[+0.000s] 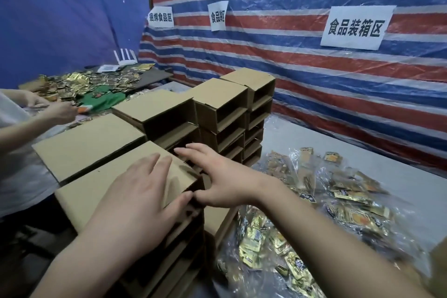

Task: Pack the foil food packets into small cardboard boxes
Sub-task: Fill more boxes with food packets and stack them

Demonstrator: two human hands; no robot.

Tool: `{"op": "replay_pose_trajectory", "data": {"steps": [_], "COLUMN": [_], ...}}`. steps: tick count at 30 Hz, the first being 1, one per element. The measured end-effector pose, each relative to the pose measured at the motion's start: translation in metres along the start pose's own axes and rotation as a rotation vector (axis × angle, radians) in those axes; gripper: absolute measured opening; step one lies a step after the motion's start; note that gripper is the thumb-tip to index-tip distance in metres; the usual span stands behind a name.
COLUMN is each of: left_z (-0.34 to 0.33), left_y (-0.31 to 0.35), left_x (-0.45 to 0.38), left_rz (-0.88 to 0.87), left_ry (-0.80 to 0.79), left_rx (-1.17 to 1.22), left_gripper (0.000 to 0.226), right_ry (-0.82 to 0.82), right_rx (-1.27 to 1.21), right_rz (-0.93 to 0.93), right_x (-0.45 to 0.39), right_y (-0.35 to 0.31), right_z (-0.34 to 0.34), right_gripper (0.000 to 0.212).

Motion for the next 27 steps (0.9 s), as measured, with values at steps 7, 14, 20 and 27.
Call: {"op": "replay_pose_trajectory", "data": {"steps": [7,14,20,27], "left_z": [-0.024,0.008,0.036,0.013], "left_y": [-0.017,0.014,0.074,0.154], "left_x": [0.002,0.010,0.011,-0.012], "left_rz": [0.010,-0.134,-0.304,-0.547], "left_ry": [-0.069,-0.010,0.098,0.095], "left_rx": [-0.256,-0.302,-0.162,0.054], "left_gripper": [0.073,0.064,0.061,0.034], "right_ry": [0.134,0.322,0.440,0.545], "right_rx": [0.248,0.362,0.418,0.345], "right_rz": [-0.040,-0.034,-0.231,-0.633], "right_x": [-0.015,0.028,0.104,0.222], "right_y": [-0.006,-0.022,-0.008,0.042], "right_z": [-0.019,0.018,0.062,0.082], "right_gripper": [0.067,0.067,0.064,0.059]}}
Point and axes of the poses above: each hand's wrist, its own x-axis away from the middle knuckle, its own z-axis out of the back of the hand, y = z × x, the point moved 6 cm from there along -x, towards the middle knuckle, and after that the axes turned 9 degrees about -y, right-handed, at the moved point
